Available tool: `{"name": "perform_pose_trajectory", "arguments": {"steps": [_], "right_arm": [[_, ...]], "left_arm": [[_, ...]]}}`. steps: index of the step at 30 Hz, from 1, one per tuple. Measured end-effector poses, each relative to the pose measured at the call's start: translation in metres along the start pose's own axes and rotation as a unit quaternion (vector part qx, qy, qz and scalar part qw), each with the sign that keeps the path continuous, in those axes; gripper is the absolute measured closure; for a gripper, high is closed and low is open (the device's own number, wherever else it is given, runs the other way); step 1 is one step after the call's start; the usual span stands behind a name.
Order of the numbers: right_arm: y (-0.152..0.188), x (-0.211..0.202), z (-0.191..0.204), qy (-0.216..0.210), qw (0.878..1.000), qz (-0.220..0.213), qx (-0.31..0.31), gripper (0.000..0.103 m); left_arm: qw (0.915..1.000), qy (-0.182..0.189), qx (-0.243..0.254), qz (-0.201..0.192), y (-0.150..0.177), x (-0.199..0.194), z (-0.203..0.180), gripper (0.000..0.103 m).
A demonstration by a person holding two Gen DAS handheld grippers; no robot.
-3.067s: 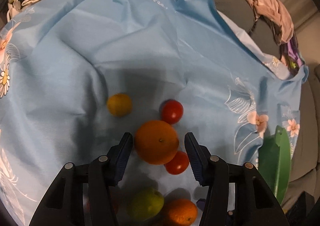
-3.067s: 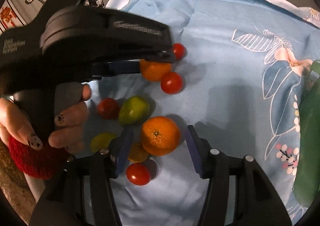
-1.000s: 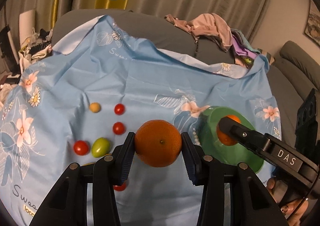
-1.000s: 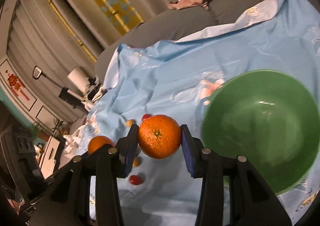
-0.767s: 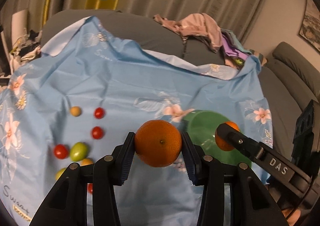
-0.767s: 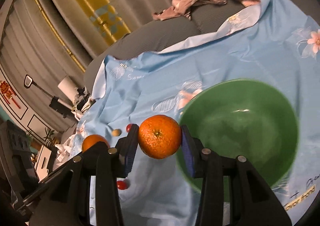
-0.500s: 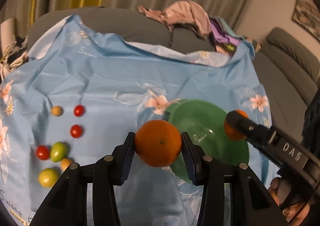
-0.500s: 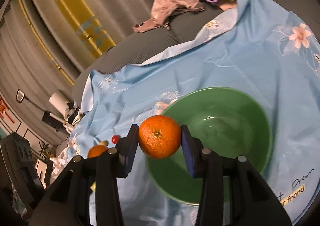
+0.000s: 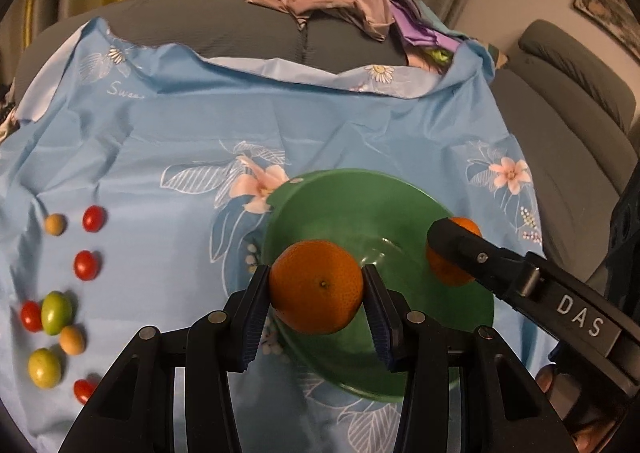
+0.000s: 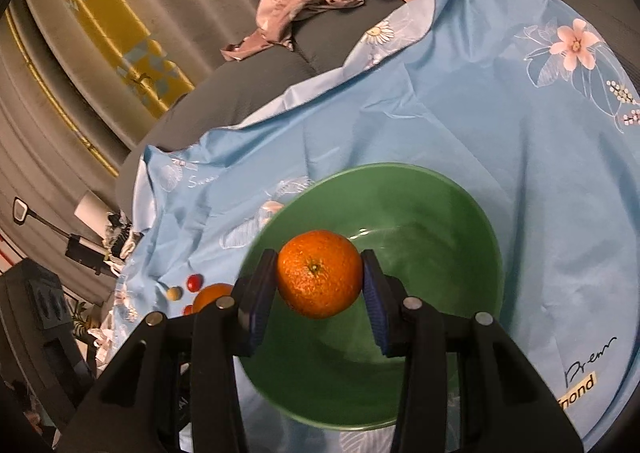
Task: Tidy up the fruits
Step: 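Lower the orange into the green bowl and open the right gripper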
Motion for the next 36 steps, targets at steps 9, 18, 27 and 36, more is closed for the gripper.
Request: {"name": "perform_pose_trajectory", "arguments": {"steps": [9, 18, 27, 36], "right_arm": [[0.0, 0.012, -0.015, 0.017, 1.0, 0.018, 0.011, 0.061], [0.0, 0.021, -0.022, 0.036, 0.999, 0.026, 0.011, 0.06], [0.002, 0.026, -0.028, 0.058, 0.998, 0.034, 0.01, 0.06], [0.003, 0.029, -0.028, 0.078, 0.996, 0.041, 0.001, 0.06]], "left_arm": [[0.9999, -0.001, 0.011, 0.01, 0.001, 0.016, -0.015, 0.058], [0.9994, 0.004, 0.029, 0.02, 0.003, 0.025, -0.028, 0.058], [0.9989, -0.007, 0.038, 0.028, 0.005, 0.034, -0.03, 0.058], [0.998, -0.019, 0.054, 0.027, 0.009, 0.035, -0.035, 0.057]]}}
Point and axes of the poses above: each gripper's, at about its wrist camera, not at the fingertips, and x roughly the way its jaws point, z to its left, y to its underside, the point moved 4 cm from there along x, roughly the way its jaws point, and after that the axes turned 13 degrees about -y, right-handed, at the moved point
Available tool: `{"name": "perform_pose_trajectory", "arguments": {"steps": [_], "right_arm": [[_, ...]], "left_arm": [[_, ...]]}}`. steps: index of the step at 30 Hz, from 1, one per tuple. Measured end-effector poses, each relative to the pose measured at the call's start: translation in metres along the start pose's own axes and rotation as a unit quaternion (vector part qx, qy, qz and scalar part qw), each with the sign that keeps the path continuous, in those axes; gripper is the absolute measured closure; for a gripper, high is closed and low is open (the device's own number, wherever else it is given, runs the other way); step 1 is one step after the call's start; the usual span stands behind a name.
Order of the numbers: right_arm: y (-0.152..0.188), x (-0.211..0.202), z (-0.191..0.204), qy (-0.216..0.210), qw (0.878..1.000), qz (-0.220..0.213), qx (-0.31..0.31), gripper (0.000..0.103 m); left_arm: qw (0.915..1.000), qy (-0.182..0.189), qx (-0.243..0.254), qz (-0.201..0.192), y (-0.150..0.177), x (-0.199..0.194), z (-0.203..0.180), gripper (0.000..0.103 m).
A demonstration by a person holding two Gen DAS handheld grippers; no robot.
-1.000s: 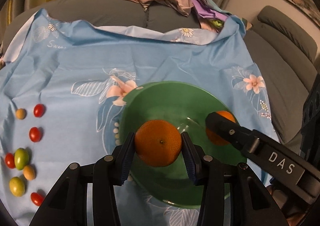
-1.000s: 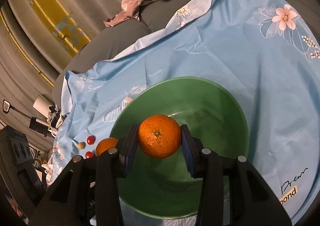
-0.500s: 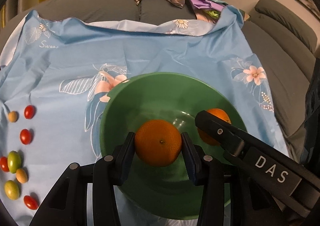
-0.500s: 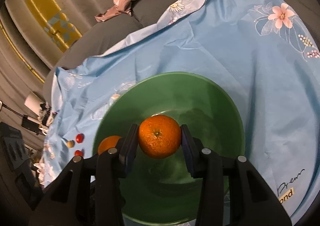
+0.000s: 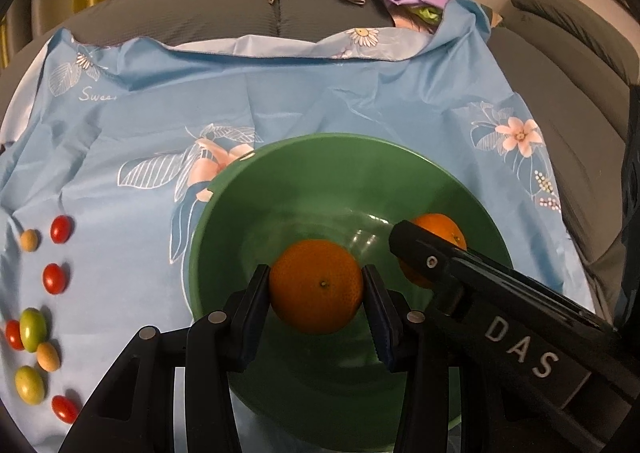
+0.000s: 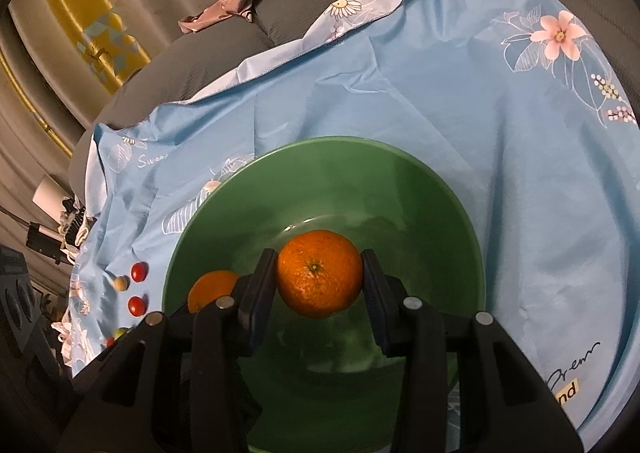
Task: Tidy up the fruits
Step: 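Lower the orange into the green bowl and open the right gripper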
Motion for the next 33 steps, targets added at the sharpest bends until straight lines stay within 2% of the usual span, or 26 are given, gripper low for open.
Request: {"name": "perform_pose_trajectory", "arguments": {"steps": [8, 27, 32, 33], "right_arm": [[-0.0004, 0.0018, -0.0035, 0.027, 1.0, 0.001, -0.008, 0.06], [0.0014, 0.0029, -0.0057, 0.046, 0.999, 0.005, -0.01, 0.059], [0.0008, 0.0026, -0.0064, 0.046, 0.999, 0.005, -0.007, 0.058], [0.0011, 0.0026, -0.0062, 0.043, 0.999, 0.002, -0.006, 0.053]], "left_arm": [[1.0, 0.004, 0.003, 0.005, 0.0033, 0.0017, -0.0045, 0.057], [0.9999, -0.012, 0.009, 0.004, 0.0047, 0.0041, -0.0066, 0.057], [0.9998, -0.011, 0.011, 0.012, 0.0051, 0.0054, -0.006, 0.057], [0.9998, -0.01, 0.011, 0.016, 0.0052, 0.0051, -0.0058, 0.057]]}}
Point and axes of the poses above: each gripper's, at about its wrist camera, not at the fingertips, and x roughly the way its jaws point, z to its left, y to its underside, the point moved 4 cm from there along x, roughly the way its jaws point, and after that the axes turned 13 degrees about -y, right-handed, at the moved point
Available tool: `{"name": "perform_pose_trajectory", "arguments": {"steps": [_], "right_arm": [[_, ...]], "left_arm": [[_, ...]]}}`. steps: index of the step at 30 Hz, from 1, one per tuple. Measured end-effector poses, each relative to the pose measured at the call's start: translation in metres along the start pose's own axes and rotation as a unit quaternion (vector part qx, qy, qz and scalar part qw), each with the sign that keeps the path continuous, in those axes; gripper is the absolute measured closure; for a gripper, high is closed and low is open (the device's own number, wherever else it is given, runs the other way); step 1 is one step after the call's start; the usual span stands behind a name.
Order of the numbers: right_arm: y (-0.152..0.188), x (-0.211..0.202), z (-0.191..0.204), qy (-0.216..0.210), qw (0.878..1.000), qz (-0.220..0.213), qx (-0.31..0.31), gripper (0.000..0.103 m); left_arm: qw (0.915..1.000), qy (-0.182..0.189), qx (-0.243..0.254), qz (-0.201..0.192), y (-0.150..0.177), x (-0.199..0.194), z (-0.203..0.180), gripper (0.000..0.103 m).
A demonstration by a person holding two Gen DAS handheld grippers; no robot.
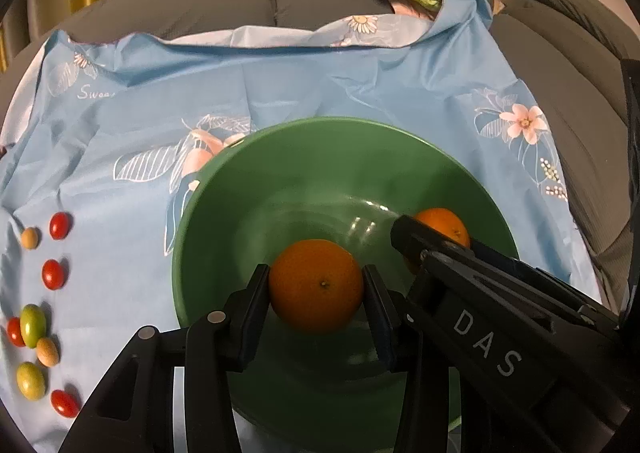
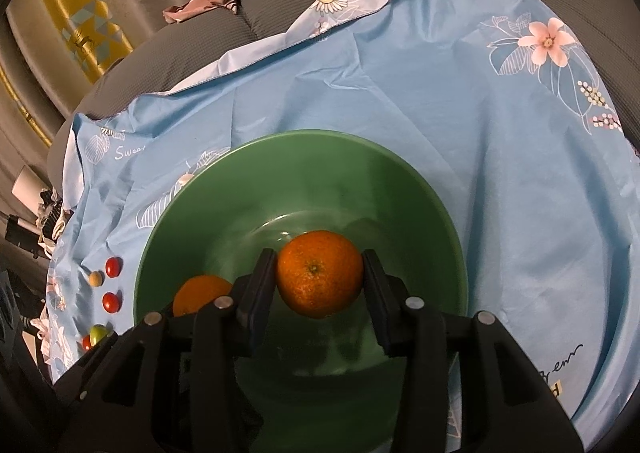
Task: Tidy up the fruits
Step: 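Lower the orange into the green bowl and open the right gripper, then move the right gripper to the green plum and close on it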
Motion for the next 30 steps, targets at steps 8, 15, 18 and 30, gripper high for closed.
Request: {"name": "perform_pose_trajectory", "arguments": {"steps": [8, 15, 18, 30], "right_arm": [[-0.001, -0.018, 0.022, -0.041, 0.998, -0.038, -0.017, 0.027], [-0.002, -0.03, 0.042, -0.054, 0.997, -0.049, -0.038, 0.026], [0.001, -0.037, 0.059, -0.074, 0.994, -0.056, -0.059, 0.026], [0.027, -0.039, 0.14, -0.165, 0.976, -0.036, -0.139, 0.026]], "left_arm": [[0.9993, -0.019, -0.011, -0.03, 0.001, -0.036, 0.024, 0.044], [0.9958, -0.056, -0.04, -0.06, 0.008, -0.079, 0.081, 0.029], [0.9938, -0.074, -0.057, -0.061, 0.013, -0.09, 0.109, 0.029], [0.978, -0.163, -0.111, -0.069, 0.049, -0.116, 0.203, 0.029]]}}
Point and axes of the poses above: each gripper's, at about its wrist camera, not at the fingertips, and x roughly the way its jaws point, z to its left, y to its underside, the point moved 4 cm from there along x, roughly the way its jaws point, and after that the axes turned 13 degrees about -y, right-handed, at the moved point
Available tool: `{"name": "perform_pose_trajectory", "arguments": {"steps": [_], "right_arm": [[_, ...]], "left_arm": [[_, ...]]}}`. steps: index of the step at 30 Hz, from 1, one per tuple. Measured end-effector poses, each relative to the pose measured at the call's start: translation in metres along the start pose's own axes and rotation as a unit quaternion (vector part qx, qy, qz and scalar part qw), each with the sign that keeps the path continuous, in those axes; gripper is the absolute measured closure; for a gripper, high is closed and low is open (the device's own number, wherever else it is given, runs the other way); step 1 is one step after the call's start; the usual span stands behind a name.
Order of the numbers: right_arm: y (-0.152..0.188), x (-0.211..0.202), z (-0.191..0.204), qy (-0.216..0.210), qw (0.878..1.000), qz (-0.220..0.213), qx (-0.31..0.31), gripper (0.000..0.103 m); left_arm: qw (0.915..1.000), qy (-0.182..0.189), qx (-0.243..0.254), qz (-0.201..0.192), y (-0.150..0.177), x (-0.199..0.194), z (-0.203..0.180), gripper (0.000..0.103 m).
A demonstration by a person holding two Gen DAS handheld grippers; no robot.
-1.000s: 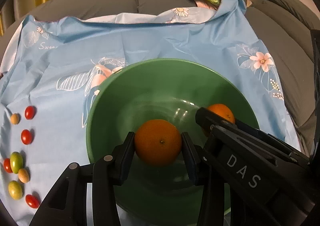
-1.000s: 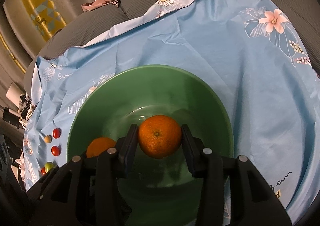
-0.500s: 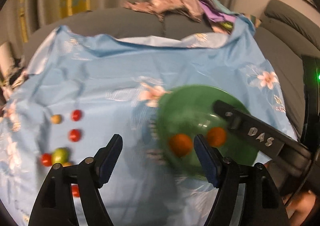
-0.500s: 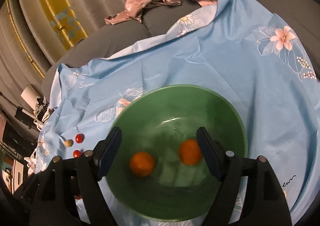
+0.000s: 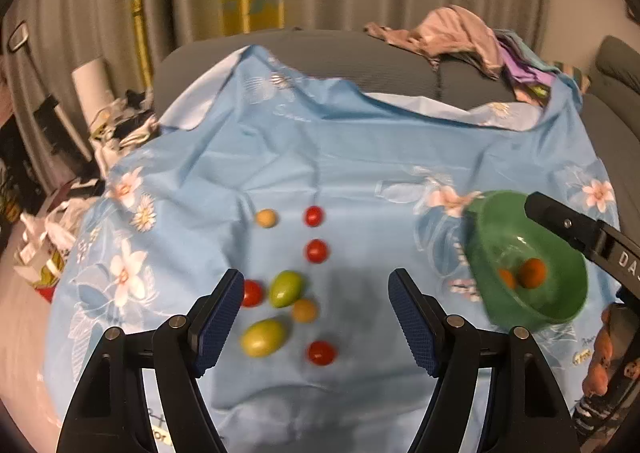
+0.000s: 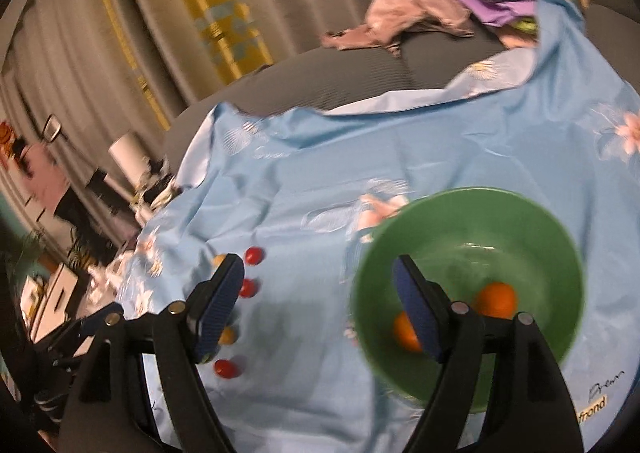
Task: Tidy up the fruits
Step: 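Move the right gripper to the green plum and close on it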
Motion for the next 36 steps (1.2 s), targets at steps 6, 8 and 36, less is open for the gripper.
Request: {"name": "perform_pose_trajectory", "arguments": {"steps": [6, 8, 36], "right_arm": [[0.014, 0.024, 0.03, -0.02, 0.999, 0.032, -0.038, 0.026], [0.019, 0.032, 0.037, -0.031, 0.997, 0.044, -0.047, 0.027], [0.066, 0.175, 0.07, -0.134, 0.957, 0.257, 0.016, 0.058]], "left_arm": [[0.999, 0.03, -0.031, 0.015, 0.008, 0.012, 0.024, 0.029], [0.9982, 0.037, -0.044, 0.021, 0.007, 0.019, 0.032, 0.029], [0.9811, 0.088, -0.037, 0.168, 0.053, 0.095, 0.044, 0.06]]}}
Point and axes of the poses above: each gripper's, at about its wrist camera, not at the fingertips, and x roughly the way its jaws point, z to its left, y to its underside, the point moved 4 cm from there along x, roughly the way its jaws point, and after that the axes turned 13 degrees about -y, right-handed, at the moved point
